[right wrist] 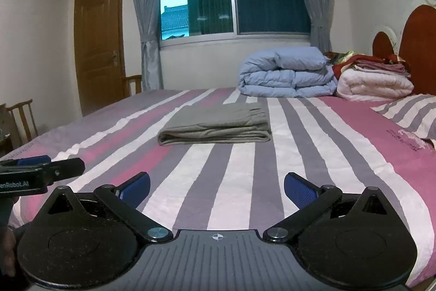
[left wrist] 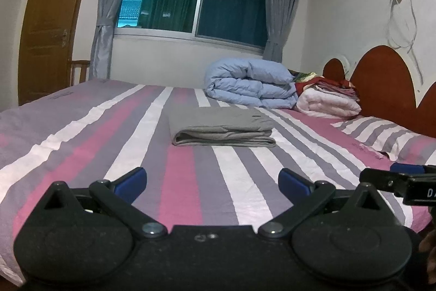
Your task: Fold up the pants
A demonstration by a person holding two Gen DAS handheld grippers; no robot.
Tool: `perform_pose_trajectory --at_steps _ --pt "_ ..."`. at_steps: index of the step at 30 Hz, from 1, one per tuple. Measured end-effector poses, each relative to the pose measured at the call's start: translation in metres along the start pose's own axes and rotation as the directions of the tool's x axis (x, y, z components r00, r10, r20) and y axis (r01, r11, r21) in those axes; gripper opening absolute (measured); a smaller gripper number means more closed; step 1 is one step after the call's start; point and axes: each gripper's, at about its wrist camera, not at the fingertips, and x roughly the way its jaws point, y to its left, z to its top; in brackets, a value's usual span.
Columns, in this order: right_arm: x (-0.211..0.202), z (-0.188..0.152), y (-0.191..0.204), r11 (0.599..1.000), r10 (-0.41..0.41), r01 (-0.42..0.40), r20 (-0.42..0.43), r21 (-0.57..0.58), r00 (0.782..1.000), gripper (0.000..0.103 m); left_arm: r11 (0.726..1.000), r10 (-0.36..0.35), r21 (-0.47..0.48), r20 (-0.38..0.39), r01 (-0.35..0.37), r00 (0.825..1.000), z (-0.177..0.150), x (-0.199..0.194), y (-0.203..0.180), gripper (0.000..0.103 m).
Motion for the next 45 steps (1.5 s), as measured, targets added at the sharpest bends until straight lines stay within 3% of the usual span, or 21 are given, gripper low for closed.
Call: perform_pose_trajectory --at_steps 45 --pt "0.0036 0.0018 -0.0033 1.000 -0.005 0.005 0.009 0.024 1.000 0.103 1.000 -0.018 0.004 0.014 0.018 1.000 0.0013 -0.0054 0.0014 0.097"
